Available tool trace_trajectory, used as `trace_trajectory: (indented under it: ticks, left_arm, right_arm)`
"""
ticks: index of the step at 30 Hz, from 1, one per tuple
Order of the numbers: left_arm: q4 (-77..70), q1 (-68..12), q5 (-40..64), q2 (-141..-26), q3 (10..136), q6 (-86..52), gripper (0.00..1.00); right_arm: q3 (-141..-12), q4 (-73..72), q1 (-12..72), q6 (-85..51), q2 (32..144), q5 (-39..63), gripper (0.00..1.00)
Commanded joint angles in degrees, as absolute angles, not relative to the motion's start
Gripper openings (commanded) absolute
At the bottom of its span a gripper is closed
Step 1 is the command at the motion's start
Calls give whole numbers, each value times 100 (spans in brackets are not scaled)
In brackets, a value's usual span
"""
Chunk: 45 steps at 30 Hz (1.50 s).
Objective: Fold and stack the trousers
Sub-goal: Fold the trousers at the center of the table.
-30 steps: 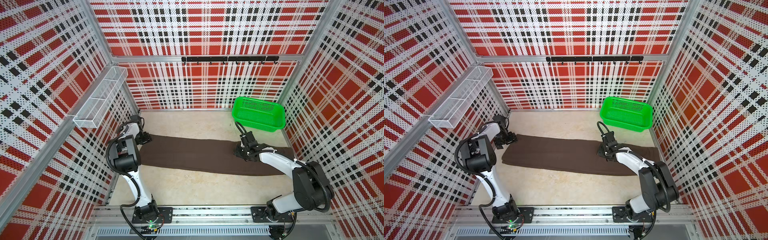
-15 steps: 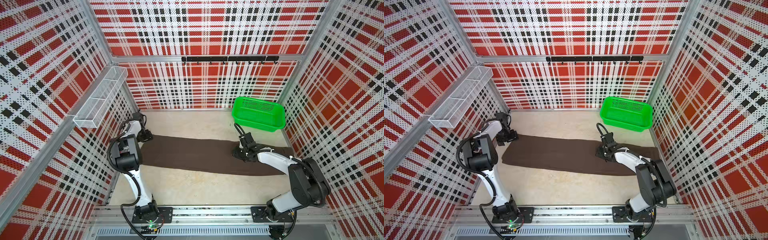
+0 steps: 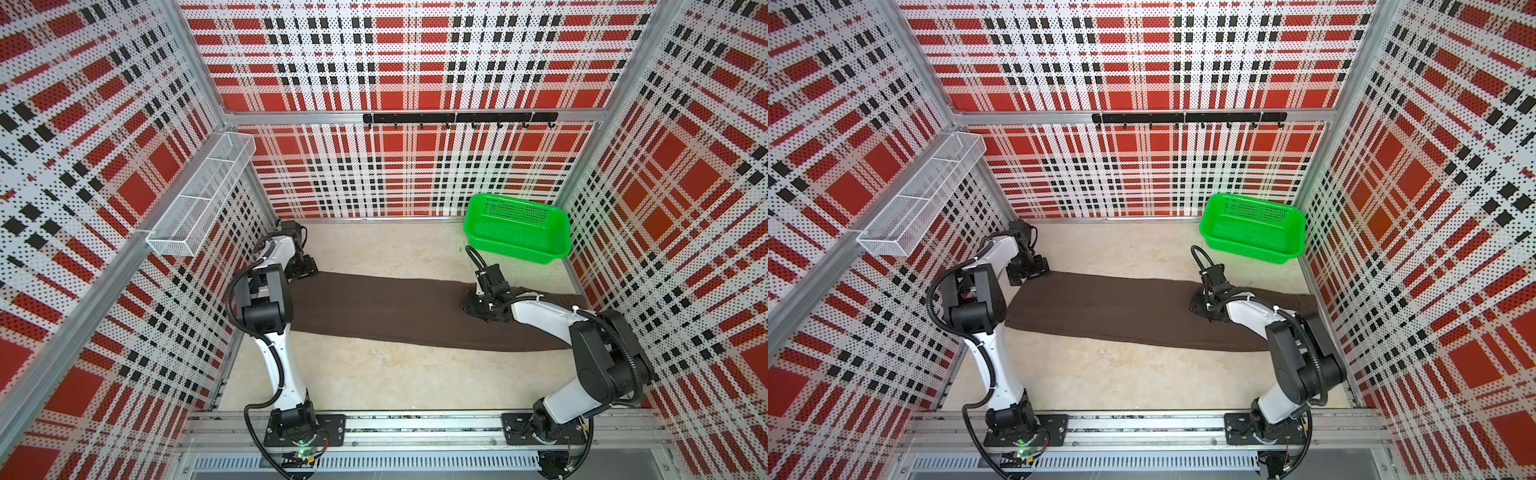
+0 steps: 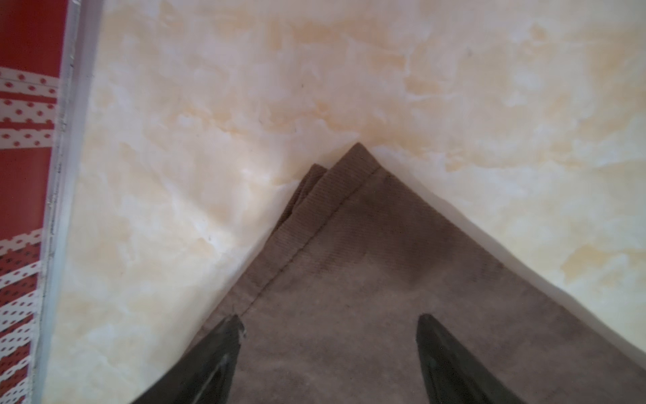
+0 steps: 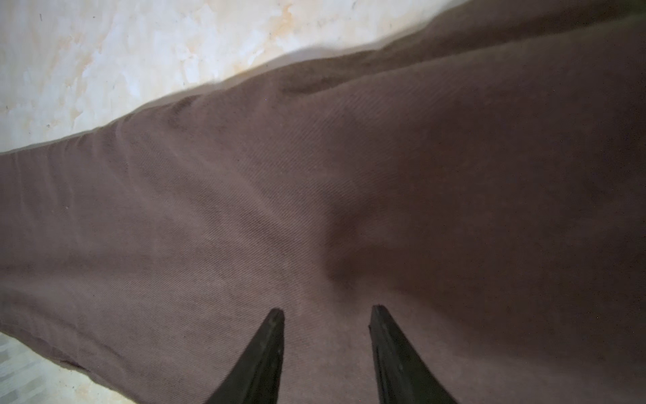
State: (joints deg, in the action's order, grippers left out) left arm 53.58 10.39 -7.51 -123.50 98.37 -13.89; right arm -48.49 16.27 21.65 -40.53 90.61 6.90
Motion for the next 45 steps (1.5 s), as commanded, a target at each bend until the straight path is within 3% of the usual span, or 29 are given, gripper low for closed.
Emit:
trace_trajectory:
  ticks: [1,9,21,27,36,45]
  left_arm:
    - [5353,1135,-668,-12466,9863,-1540,83]
    - [5639,1158,-730,-12916,10075,-1941,83]
    - [5276,1161,-651,-12358,8718,-2013,77]
    - [5160,1012,-555,-12428,8491,-1951,56]
    - [5336,889,-759,-11991,8918,-2028,1]
    - [5835,943,-1488,-11532,9637,-2074,0]
  right_arm:
    - [-4966,1538,2200,-4028,9136,712,44]
    - [-4948,1564,2202,-4050,9158,714,44]
    - [-4802,1473,2191,-4118,9403,825,44]
    - [-4765,1394,2196,-4146,9475,861,43]
    - [-4827,1465,2195,-4111,9451,861,43]
    - [-4942,1708,2194,-4010,9271,700,43]
